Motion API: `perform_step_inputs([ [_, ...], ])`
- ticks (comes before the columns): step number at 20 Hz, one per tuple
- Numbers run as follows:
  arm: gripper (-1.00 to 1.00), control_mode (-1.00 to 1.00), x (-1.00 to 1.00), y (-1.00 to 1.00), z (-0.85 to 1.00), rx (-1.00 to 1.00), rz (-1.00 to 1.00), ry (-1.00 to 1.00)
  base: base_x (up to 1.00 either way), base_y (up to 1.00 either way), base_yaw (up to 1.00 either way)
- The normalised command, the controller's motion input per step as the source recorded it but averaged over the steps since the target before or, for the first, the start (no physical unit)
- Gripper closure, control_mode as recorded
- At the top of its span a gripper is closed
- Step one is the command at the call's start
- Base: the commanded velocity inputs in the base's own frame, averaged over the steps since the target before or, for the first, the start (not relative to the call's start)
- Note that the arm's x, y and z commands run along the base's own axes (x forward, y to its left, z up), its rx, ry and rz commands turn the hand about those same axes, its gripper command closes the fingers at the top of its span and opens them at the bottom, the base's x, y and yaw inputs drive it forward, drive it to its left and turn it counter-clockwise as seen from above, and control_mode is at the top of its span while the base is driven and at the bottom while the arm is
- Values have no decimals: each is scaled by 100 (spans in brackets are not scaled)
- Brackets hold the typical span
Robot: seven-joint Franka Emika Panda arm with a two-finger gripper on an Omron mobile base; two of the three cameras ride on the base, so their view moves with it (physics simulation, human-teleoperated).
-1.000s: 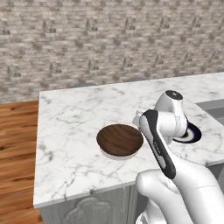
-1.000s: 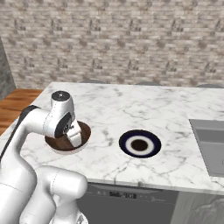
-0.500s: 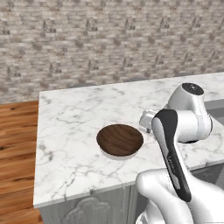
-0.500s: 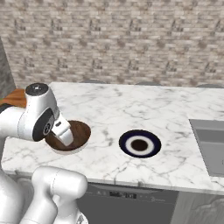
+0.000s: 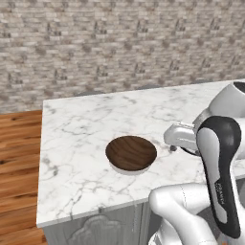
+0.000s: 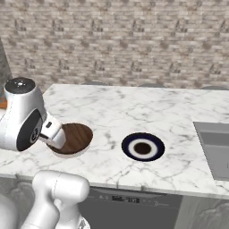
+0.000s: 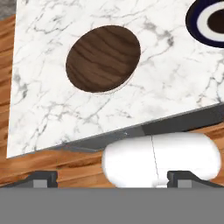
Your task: Move the bowls from the cabinet to the plates on the dining table.
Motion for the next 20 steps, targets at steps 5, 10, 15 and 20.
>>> perform_step_inputs([
  [5, -100, -100, -78, 1, 74, -7, 26, -2, 0, 0, 0],
  [10, -100, -100, -69, 0, 67, -11, 20, -5, 0, 0, 0],
  [15, -100, -100, -33, -1, 20, -4, 10, -2, 0, 0, 0],
  [20, -100, -100, 0, 0, 0, 0, 0, 0, 0, 0, 0],
])
